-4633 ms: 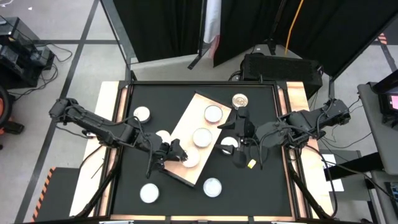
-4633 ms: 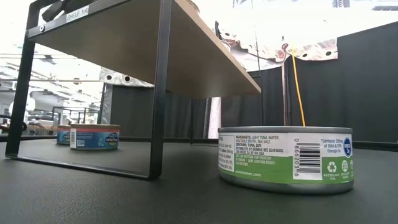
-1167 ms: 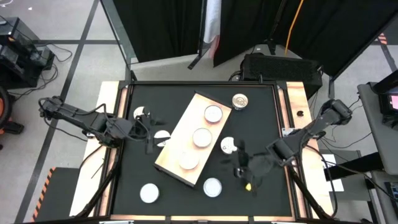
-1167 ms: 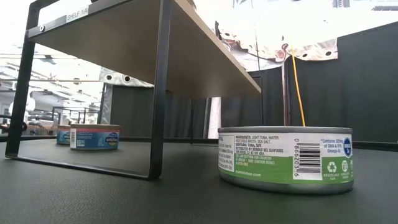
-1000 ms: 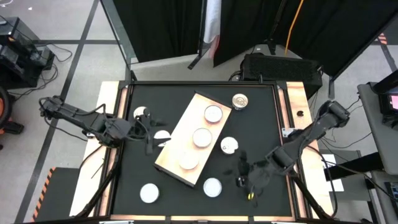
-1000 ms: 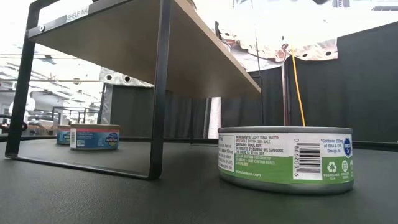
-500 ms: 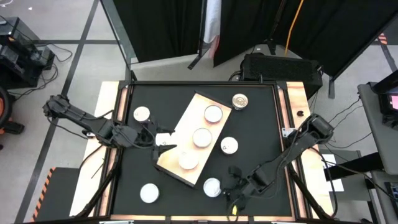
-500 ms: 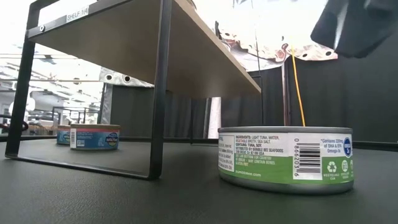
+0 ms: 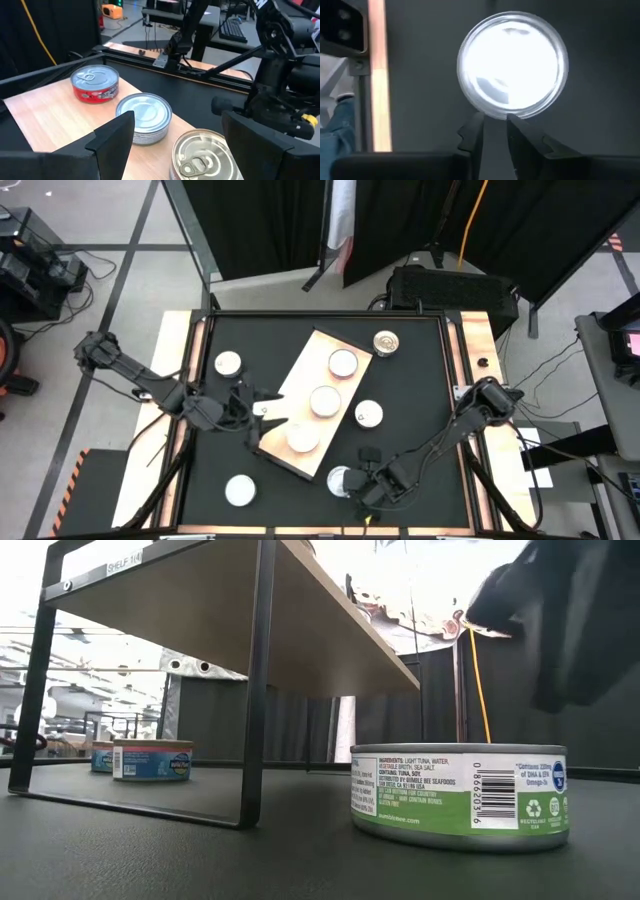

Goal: Stack canned seafood by type on shelf
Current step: Stack the green tuna can on top of the other green tuna can on the shelf

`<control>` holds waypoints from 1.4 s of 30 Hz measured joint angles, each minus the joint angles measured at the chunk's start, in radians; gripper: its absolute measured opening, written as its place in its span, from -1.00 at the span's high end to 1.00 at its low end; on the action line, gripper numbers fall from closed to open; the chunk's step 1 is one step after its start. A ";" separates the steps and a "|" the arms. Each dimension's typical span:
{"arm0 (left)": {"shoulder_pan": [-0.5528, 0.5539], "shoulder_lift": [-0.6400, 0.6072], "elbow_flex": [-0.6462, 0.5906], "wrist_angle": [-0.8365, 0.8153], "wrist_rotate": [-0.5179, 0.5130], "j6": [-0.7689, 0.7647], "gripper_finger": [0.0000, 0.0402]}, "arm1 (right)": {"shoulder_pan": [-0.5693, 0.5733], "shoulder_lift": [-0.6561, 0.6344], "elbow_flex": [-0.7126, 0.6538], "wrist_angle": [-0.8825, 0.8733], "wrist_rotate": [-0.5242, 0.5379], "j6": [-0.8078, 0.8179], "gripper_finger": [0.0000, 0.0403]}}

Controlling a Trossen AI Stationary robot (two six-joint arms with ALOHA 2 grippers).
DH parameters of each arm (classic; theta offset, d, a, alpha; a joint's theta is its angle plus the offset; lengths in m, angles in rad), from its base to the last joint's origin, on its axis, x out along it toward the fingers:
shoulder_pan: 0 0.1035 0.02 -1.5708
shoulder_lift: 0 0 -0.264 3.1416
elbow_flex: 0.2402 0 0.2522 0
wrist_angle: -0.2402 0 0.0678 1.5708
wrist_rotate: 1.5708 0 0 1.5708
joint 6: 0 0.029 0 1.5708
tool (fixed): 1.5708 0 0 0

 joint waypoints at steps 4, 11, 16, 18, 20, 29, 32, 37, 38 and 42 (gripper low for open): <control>-0.026 0.000 0.000 0.000 -0.032 0.000 -0.48 | -0.015 0.001 0.000 0.004 0.002 -0.018 0.75; -0.058 0.000 0.000 -0.001 -0.049 0.002 -0.48 | -0.022 0.001 0.000 0.005 0.001 -0.022 0.91; -0.074 0.000 0.000 -0.003 -0.049 0.002 -0.47 | -0.013 0.001 0.000 0.002 -0.003 -0.001 0.98; -0.078 0.000 0.000 -0.004 -0.049 0.006 -0.44 | -0.008 0.002 0.000 0.002 -0.004 0.006 0.99; -0.082 0.000 0.000 -0.004 -0.049 0.011 -0.38 | -0.003 0.002 0.000 0.002 -0.005 0.015 1.00; -0.082 0.000 0.000 -0.004 -0.049 0.035 0.14 | 0.003 0.012 0.000 0.009 0.000 0.028 1.00; -0.082 0.000 0.000 -0.004 -0.049 0.035 0.28 | 0.003 0.024 0.000 0.021 -0.001 0.026 1.00; -0.082 0.000 0.000 -0.004 -0.049 0.035 0.40 | 0.003 0.029 -0.001 0.011 0.000 0.025 1.00; -0.082 0.000 0.000 -0.004 -0.049 0.035 0.42 | 0.003 0.029 -0.001 0.008 -0.002 0.026 1.00; -0.082 0.000 0.000 -0.004 -0.050 0.035 0.43 | 0.003 0.029 -0.001 0.005 -0.002 0.030 1.00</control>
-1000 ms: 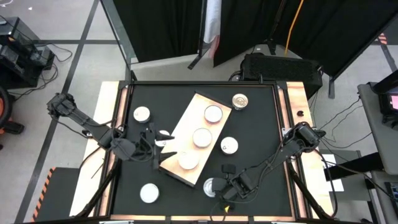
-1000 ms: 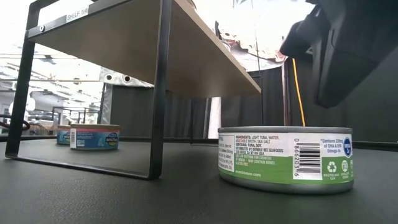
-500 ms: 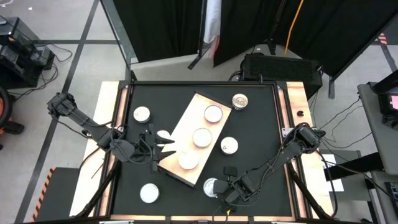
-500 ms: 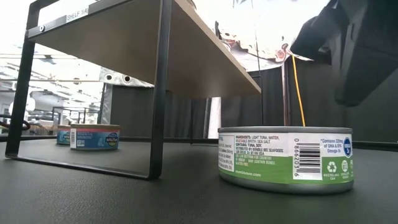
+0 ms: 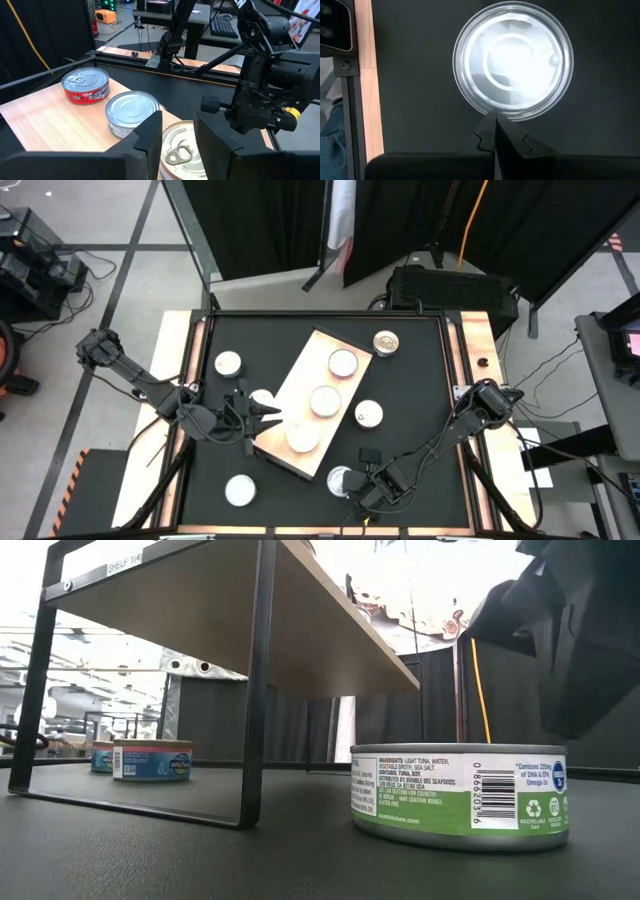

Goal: Stack canned seafood by type on shelf
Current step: Stack the green tuna can on top of the other green tuna can on the shelf

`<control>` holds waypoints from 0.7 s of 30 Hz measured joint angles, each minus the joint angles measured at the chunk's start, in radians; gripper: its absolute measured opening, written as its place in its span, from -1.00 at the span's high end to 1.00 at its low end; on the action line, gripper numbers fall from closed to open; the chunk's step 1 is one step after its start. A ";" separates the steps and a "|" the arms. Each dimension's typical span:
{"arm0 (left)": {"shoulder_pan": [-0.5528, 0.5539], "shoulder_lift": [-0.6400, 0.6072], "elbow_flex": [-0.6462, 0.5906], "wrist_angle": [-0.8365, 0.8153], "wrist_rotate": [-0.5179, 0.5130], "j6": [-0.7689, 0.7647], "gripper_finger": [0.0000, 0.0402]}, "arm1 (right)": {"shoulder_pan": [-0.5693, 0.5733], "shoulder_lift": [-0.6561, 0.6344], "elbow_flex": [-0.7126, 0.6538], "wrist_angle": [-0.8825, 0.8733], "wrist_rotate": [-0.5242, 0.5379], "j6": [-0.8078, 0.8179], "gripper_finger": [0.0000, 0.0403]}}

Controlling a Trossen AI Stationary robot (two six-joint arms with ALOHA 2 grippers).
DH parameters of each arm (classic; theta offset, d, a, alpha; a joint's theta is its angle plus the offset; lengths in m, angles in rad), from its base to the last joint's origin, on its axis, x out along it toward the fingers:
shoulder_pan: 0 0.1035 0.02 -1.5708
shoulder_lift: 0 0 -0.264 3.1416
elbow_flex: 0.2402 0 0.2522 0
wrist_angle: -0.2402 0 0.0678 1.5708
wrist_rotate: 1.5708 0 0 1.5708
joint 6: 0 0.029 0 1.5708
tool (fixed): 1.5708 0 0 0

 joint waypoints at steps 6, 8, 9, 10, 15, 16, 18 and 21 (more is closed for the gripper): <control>0.000 0.000 0.000 0.000 0.000 0.000 0.44 | 0.000 0.008 -0.003 0.005 0.008 0.004 1.00; 0.000 0.000 0.000 0.000 0.000 0.000 0.44 | -0.001 0.013 -0.008 0.010 0.007 0.005 1.00; 0.000 0.000 0.000 0.000 0.000 0.000 0.44 | -0.001 0.019 -0.010 0.009 0.002 0.010 1.00; 0.000 0.000 0.000 0.000 0.000 0.000 0.44 | -0.001 0.021 -0.009 0.009 0.001 0.012 1.00; 0.000 0.000 0.000 0.000 0.000 0.000 0.44 | 0.000 0.021 -0.009 -0.003 -0.008 0.026 1.00; 0.000 0.000 0.000 0.000 0.000 0.000 0.44 | 0.001 0.020 -0.009 -0.005 -0.008 0.027 1.00; 0.000 0.000 0.000 0.000 0.000 0.000 0.44 | 0.003 0.020 -0.010 -0.014 -0.014 0.031 1.00; 0.000 0.000 0.000 0.000 0.000 -0.002 0.44 | 0.006 0.020 -0.010 -0.028 -0.026 0.040 1.00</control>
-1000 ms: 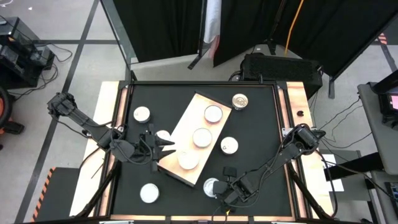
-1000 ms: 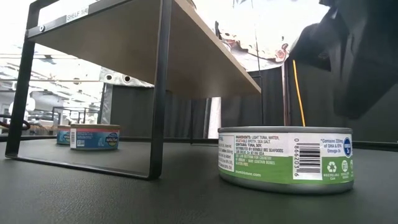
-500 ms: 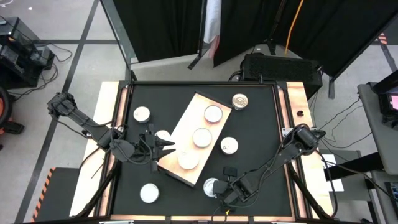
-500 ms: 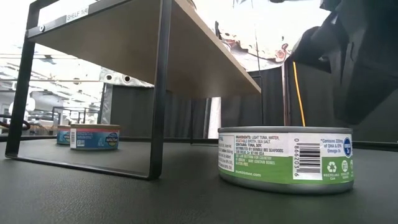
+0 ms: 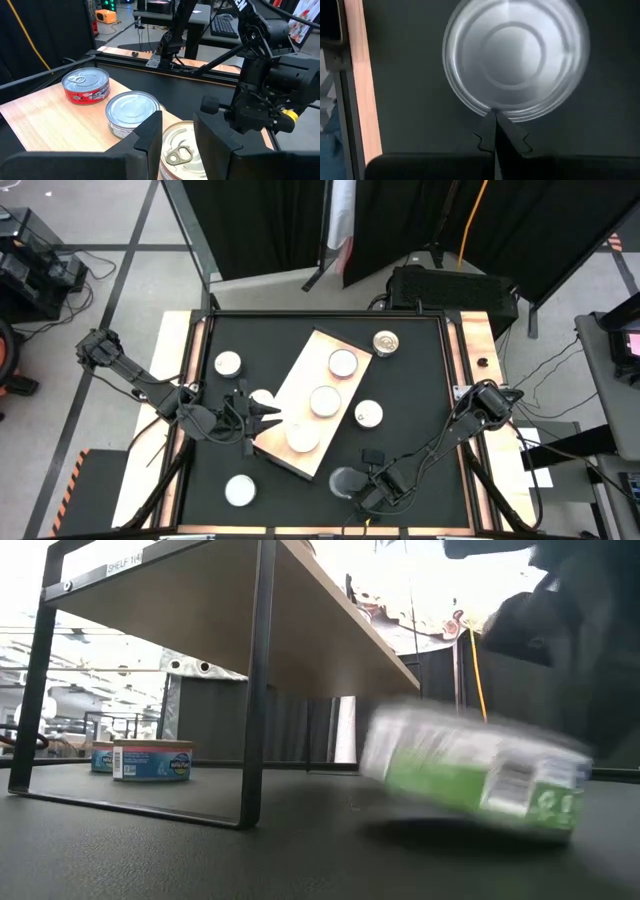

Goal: Stack canned seafood by type on shelf
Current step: Stack the green tuna can on top of the other green tuna can on the shelf

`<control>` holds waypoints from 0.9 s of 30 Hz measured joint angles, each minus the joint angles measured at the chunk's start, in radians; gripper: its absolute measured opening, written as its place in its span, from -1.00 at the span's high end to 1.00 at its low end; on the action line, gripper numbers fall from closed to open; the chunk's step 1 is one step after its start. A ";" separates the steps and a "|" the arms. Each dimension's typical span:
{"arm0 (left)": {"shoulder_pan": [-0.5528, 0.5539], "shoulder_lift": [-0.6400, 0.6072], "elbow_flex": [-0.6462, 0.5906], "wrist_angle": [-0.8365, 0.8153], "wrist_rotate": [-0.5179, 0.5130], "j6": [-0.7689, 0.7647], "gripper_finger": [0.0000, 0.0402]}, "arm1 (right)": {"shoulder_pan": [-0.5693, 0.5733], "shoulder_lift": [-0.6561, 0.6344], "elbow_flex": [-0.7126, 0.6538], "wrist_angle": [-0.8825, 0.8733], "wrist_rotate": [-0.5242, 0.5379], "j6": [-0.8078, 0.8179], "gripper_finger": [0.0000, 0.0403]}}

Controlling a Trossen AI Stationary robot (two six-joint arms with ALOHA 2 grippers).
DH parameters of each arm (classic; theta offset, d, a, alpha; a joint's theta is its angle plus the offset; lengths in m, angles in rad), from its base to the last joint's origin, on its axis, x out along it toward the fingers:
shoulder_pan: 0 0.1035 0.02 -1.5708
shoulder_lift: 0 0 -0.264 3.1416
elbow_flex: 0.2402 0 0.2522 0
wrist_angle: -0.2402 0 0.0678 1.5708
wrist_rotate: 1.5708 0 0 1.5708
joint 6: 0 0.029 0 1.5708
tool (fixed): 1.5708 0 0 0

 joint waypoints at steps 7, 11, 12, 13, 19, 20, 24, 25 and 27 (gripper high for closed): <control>0.000 0.000 0.000 0.000 0.000 -0.001 0.44 | 0.010 0.010 -0.005 -0.031 -0.001 0.034 1.00; 0.000 0.000 0.000 0.001 0.000 -0.005 0.44 | 0.022 0.021 -0.005 -0.044 -0.003 0.053 1.00; 0.000 0.000 0.000 0.000 0.000 -0.005 0.44 | 0.026 0.022 -0.005 -0.046 -0.004 0.059 1.00; 0.000 0.000 0.000 0.000 0.000 -0.005 0.44 | 0.029 0.023 -0.005 -0.055 -0.003 0.067 1.00; 0.000 0.000 0.000 0.005 0.000 -0.006 0.44 | 0.049 0.023 -0.005 -0.115 -0.002 0.120 1.00; 0.000 0.000 0.000 0.005 0.000 -0.006 0.44 | 0.053 0.023 -0.005 -0.125 -0.002 0.126 1.00; 0.000 0.000 0.000 0.005 0.000 -0.007 0.44 | 0.076 0.012 -0.004 -0.206 -0.010 0.131 1.00; 0.000 0.000 0.000 0.005 0.000 -0.007 0.44 | 0.083 0.000 -0.004 -0.240 -0.031 0.131 1.00; 0.000 0.000 0.000 0.005 0.000 -0.008 0.44 | 0.099 -0.038 -0.004 -0.298 -0.074 0.115 1.00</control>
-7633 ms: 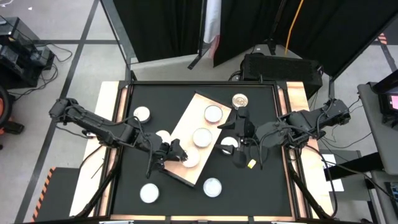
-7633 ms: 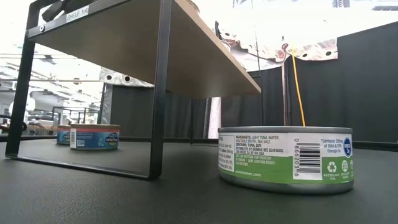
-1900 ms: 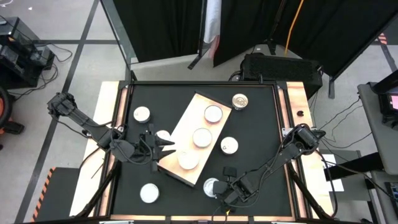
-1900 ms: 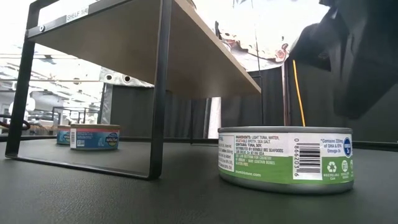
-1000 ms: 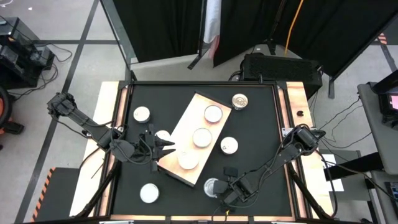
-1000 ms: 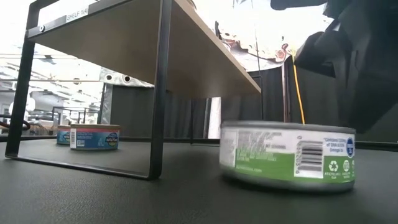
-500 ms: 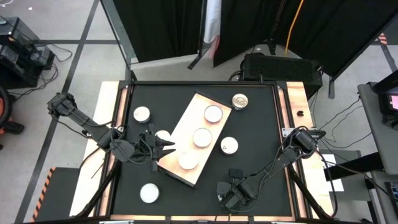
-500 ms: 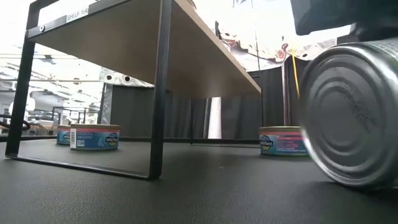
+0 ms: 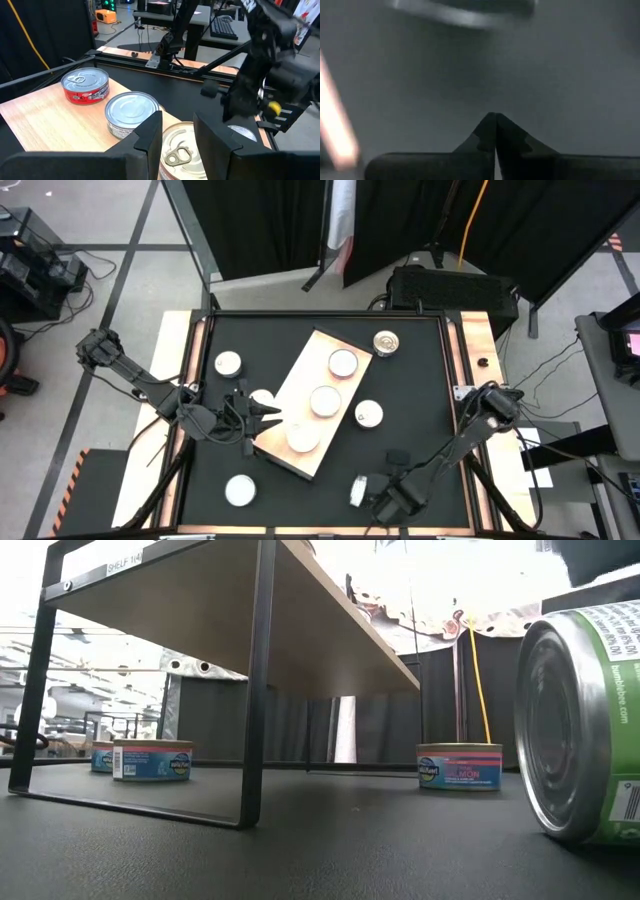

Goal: Stack canned seafood by type on shelf
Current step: Stack the green tuna can on top of the other green tuna can on the shelf

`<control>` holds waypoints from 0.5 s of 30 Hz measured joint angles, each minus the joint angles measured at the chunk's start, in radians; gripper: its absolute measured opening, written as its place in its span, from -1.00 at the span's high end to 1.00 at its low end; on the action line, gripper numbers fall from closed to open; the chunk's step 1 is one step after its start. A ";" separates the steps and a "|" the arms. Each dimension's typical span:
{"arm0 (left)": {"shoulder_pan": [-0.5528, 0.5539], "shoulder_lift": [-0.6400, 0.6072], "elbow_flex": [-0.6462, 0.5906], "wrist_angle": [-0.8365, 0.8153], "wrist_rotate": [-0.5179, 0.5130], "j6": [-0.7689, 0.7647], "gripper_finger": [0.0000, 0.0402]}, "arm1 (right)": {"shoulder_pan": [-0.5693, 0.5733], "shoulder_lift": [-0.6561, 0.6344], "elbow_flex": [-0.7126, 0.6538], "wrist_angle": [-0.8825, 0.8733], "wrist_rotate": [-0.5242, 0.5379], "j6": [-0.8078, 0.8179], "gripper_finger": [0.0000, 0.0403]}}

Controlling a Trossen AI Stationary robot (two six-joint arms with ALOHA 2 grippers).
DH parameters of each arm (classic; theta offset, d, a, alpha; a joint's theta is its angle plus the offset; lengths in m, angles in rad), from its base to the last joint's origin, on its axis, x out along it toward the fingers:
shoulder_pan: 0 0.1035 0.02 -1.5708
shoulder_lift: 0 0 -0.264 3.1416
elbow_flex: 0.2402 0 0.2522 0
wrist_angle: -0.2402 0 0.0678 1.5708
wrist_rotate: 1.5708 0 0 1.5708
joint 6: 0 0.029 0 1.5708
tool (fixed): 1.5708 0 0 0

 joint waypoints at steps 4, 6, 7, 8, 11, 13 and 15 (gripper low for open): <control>0.000 0.000 0.000 0.000 0.000 0.000 0.44 | 0.022 -0.107 0.001 -0.022 0.000 -0.112 0.94; 0.000 0.000 0.000 0.000 0.000 0.000 0.44 | 0.021 -0.160 0.003 0.004 0.026 -0.219 0.85; 0.000 0.000 0.000 0.000 0.000 0.000 0.44 | 0.018 -0.181 0.004 0.015 0.037 -0.285 0.79; 0.000 0.000 0.000 0.000 0.000 0.000 0.44 | 0.014 -0.198 0.004 0.024 0.050 -0.353 0.73; 0.000 0.000 0.000 0.000 0.000 0.001 0.44 | -0.009 -0.228 0.003 0.055 0.076 -0.566 0.51; 0.000 0.000 0.000 0.001 0.000 0.001 0.44 | -0.034 -0.235 0.003 0.116 0.081 -0.713 0.32; 0.000 0.000 0.000 0.003 0.000 0.000 0.44 | -0.064 -0.230 0.003 0.199 0.074 -0.824 0.12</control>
